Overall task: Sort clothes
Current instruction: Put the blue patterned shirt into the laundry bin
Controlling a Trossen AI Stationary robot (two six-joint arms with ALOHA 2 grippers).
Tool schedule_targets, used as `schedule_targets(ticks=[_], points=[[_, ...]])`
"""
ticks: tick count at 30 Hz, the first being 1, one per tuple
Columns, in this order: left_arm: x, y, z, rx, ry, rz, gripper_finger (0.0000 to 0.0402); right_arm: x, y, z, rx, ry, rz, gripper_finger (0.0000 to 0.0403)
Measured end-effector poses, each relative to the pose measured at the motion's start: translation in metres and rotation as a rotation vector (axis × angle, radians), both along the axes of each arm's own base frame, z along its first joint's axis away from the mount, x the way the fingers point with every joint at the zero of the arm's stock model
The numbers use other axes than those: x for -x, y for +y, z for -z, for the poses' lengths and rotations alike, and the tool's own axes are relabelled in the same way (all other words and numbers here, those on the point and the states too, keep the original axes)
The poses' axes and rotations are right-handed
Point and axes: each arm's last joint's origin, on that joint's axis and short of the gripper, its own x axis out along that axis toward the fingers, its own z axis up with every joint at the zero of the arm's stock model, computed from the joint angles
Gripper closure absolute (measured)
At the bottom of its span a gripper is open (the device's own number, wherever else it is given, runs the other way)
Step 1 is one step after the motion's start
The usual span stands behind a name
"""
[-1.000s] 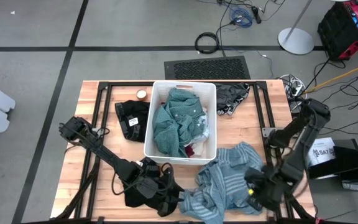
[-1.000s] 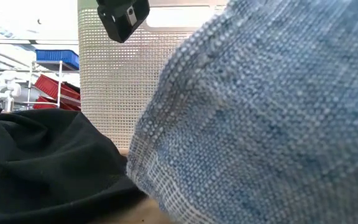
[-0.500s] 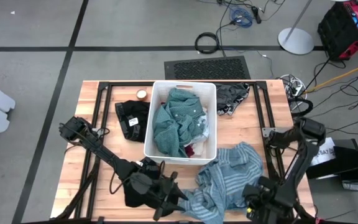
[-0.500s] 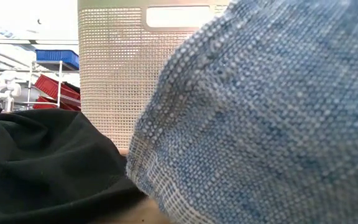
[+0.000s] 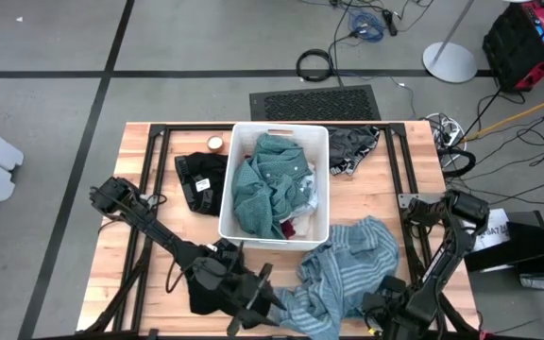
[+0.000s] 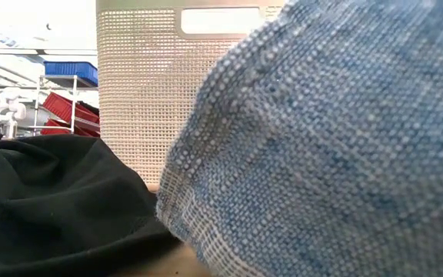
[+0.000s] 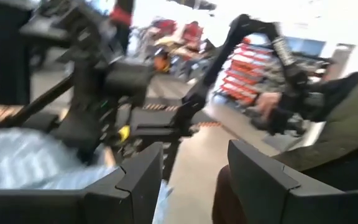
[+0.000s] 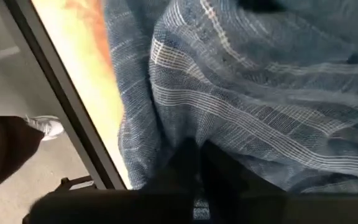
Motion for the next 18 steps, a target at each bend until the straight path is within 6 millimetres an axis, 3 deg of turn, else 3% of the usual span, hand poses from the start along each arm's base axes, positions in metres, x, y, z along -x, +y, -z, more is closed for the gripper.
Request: schedule_targets(ticks=[7,18], points=[[0.005,-0.006,-0.009,-0.008,-0.122,0.054,0.021,-0.009,-0.015,-0.037,-0.063,-0.114,0.013,0.0402],[0.005,-0.006,-0.011,0.002,-0.145,0.04,0.021,-0.023,-0.045,-0.134,-0.089,-0.653,0.03,0.0403]])
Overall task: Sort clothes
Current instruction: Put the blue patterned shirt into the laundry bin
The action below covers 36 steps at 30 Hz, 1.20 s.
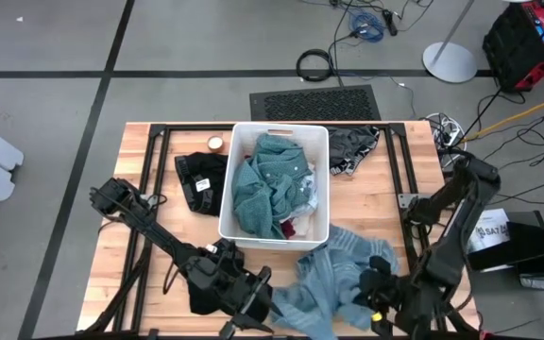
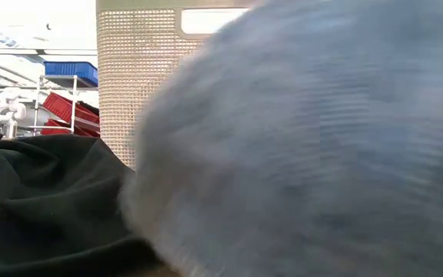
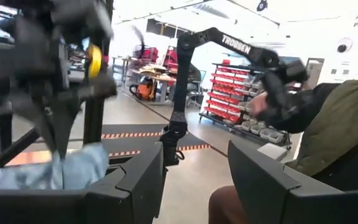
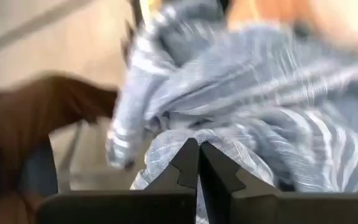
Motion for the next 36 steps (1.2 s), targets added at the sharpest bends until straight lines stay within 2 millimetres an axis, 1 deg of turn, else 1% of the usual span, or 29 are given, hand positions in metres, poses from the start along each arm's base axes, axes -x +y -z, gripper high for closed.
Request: schedule_targets(ticks=[3,6,9,12,15,21,26,30,36], points=[[-0.003,0.0,0.004,0.001,0.007,-0.059,0.021,-0.007,-0.007,-0.023,0.018,-0.159,0.018,0.0403],[-0.008,-0.002,0.006,-0.004,0.007,-0.105,0.021,-0.018,-0.015,-0.041,0.033,-0.29,0.036,0.0403],[-0.016,-0.007,0.003,-0.027,0.0,-0.127,0.021,-0.03,-0.026,-0.054,0.046,-0.382,0.038,0.0403],[-0.025,-0.01,0.005,-0.085,0.048,-0.187,0.021,-0.04,-0.036,-0.061,0.047,-0.423,0.016,0.0403],[-0.03,-0.008,0.009,-0.145,0.128,-0.296,0.021,-0.049,-0.042,-0.064,0.033,-0.43,-0.023,0.0403],[-0.029,-0.005,0.015,-0.216,0.183,-0.447,0.021,-0.052,-0.046,-0.064,0.015,-0.409,-0.061,0.0403],[-0.027,-0.007,0.016,-0.262,0.176,-0.492,0.021,-0.051,-0.045,-0.063,0.017,-0.405,-0.068,0.0403],[-0.028,-0.005,0.016,-0.237,0.19,-0.536,0.021,-0.05,-0.044,-0.063,0.019,-0.405,-0.073,0.0403],[-0.032,0.002,0.017,-0.194,0.217,-0.552,0.021,-0.051,-0.044,-0.063,0.023,-0.406,-0.073,0.0403]])
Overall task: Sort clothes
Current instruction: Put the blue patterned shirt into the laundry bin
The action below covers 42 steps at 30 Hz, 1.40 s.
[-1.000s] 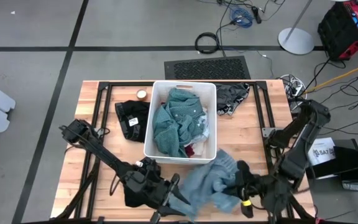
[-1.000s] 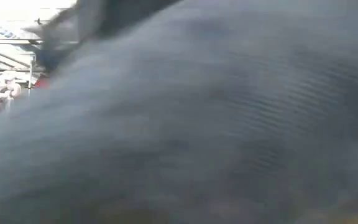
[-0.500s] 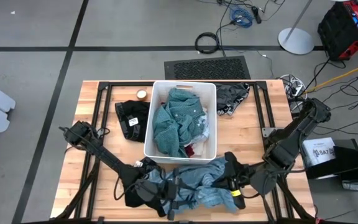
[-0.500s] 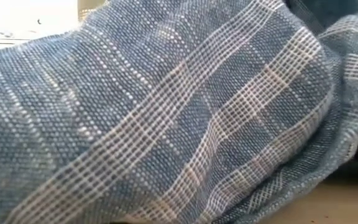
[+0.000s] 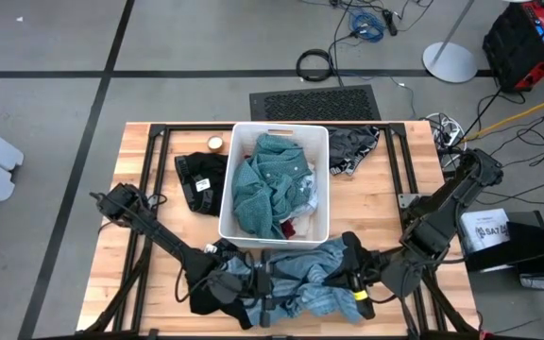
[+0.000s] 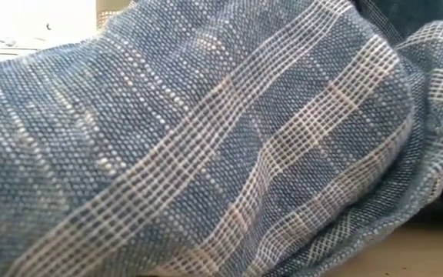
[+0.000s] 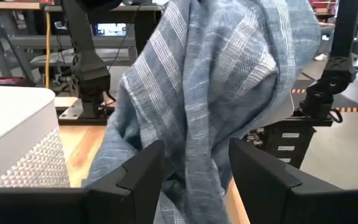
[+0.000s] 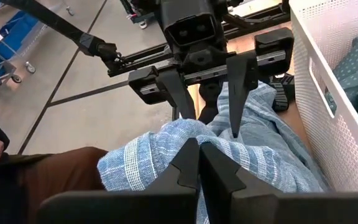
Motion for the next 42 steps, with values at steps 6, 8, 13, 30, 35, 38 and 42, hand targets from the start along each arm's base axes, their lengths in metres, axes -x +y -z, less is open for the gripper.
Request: schedule_targets(ticks=[6,8,13,30,35,38,42], points=[[-0.004,0.005,0.001,0.047,0.016,0.014,0.021,-0.006,-0.006,-0.001,0.003,-0.017,0.021,0.0403],[-0.005,0.007,0.001,0.054,0.011,0.031,0.021,-0.009,-0.008,-0.003,0.005,-0.031,0.027,0.0403],[-0.009,0.012,0.001,0.104,0.013,0.014,0.0211,-0.016,-0.014,-0.005,-0.005,-0.046,0.022,0.0403],[-0.01,0.016,0.001,0.135,0.012,-0.045,0.0392,-0.015,-0.026,0.001,0.147,0.034,-0.152,0.0335],[-0.008,0.017,0.0,0.129,0.03,-0.046,0.0395,0.011,-0.042,0.004,0.213,0.199,-0.148,0.0295],[-0.005,0.018,-0.002,0.115,0.064,-0.064,0.0396,0.027,-0.043,0.005,0.17,0.295,-0.111,0.0284],[-0.001,0.019,-0.006,0.102,0.074,-0.09,0.0397,0.045,-0.017,0.013,0.104,0.356,-0.123,0.028]])
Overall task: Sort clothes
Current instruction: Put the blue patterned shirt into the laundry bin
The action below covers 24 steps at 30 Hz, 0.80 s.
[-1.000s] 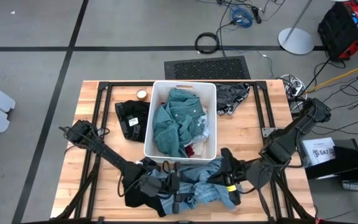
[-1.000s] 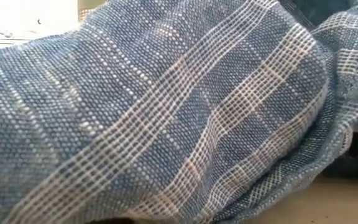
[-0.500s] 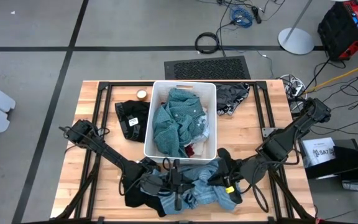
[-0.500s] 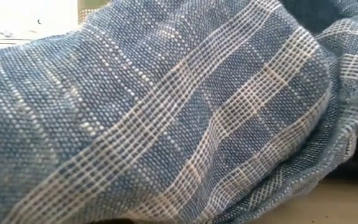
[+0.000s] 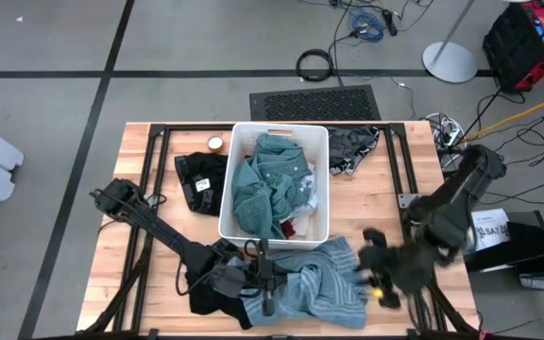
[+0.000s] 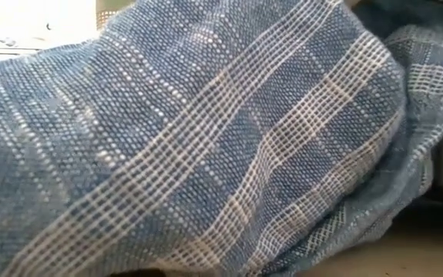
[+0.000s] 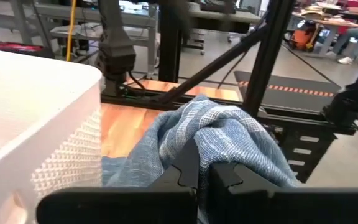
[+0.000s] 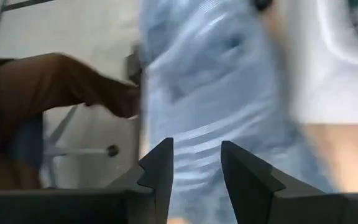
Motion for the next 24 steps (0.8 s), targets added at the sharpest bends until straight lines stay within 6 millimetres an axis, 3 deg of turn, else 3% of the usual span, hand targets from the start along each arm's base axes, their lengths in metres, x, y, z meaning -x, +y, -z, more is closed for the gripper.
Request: schedule_targets(ticks=[4,8,13,18,24], points=[[0.001,-0.001,0.001,-0.007,0.009,-0.003,0.0398,0.004,0.049,0.028,-0.004,-0.069,-0.05,0.0282],[0.002,0.0,0.004,-0.005,0.043,-0.008,0.0398,0.002,0.095,0.076,0.096,-0.094,-0.177,0.0284],[0.002,0.0,0.004,-0.005,0.044,-0.008,0.0399,-0.008,0.135,0.13,0.177,-0.041,-0.221,0.0286],[0.002,0.0,0.004,-0.004,0.043,-0.008,0.0399,-0.018,0.159,0.136,0.279,0.019,-0.23,0.0303],[0.002,0.0,0.004,-0.003,0.043,-0.01,0.04,-0.021,0.164,0.142,0.458,0.159,-0.221,0.0313]])
